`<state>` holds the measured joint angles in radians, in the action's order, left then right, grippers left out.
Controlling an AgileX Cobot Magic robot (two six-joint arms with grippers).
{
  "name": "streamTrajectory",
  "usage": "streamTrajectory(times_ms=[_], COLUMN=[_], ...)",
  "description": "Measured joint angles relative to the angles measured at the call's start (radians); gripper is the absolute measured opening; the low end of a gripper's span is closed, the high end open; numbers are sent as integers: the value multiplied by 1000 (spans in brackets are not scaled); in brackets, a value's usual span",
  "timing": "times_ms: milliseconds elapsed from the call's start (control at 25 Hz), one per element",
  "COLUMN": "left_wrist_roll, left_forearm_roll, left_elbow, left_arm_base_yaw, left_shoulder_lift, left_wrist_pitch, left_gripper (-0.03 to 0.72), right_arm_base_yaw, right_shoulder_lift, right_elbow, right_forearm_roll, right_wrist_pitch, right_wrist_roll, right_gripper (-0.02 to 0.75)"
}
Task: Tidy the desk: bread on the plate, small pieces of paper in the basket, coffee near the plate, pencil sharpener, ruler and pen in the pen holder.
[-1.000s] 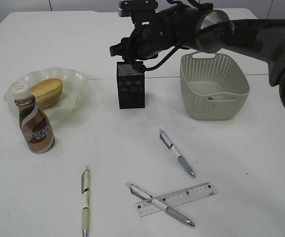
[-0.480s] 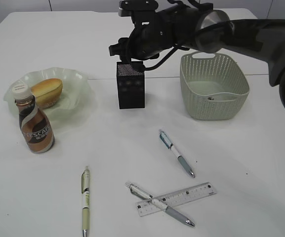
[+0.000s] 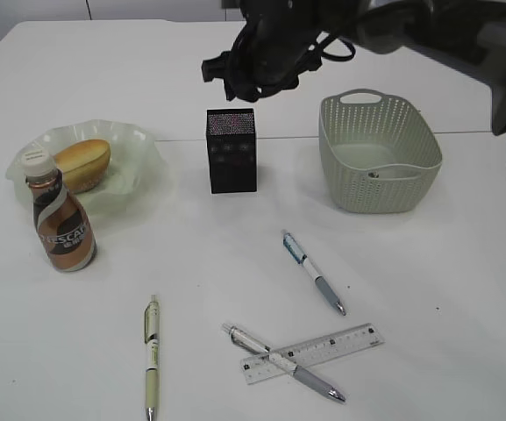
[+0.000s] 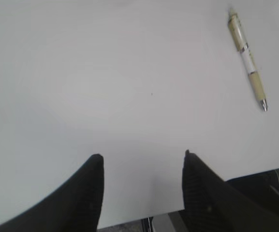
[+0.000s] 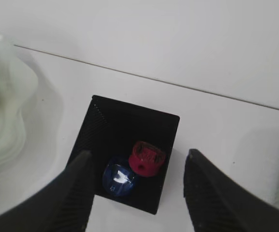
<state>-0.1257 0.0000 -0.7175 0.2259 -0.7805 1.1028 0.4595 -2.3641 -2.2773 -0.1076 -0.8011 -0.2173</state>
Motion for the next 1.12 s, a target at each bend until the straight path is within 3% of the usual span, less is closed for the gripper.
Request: streamTrajectory(times_ms=[240, 440, 600, 920, 1120], left_wrist_roll=[0, 39, 81, 198, 294], left_forearm_roll=[0, 0, -11, -114, -194], left_elbow=[-98, -133, -167, -241, -257], left_arm_base_yaw=[0, 0, 0, 0, 17], left_shoulder_lift=[0, -17, -45, -128, -169], left_wrist_pitch=[10, 28, 31, 31, 25], left_gripper=[388, 388, 388, 388, 388], right_arm_base_yaw=[0, 0, 0, 0, 0], right_shoulder_lift=[19, 64, 101, 237, 372], right_elbow=[-186, -210, -207, -4, 183], right_forearm_roll=[16, -24, -110, -139, -99], right_wrist_pitch=[-245, -414, -446, -448, -448], right_wrist_roll=[0, 0, 0, 41, 115], right_gripper=[432, 432, 433, 410, 407])
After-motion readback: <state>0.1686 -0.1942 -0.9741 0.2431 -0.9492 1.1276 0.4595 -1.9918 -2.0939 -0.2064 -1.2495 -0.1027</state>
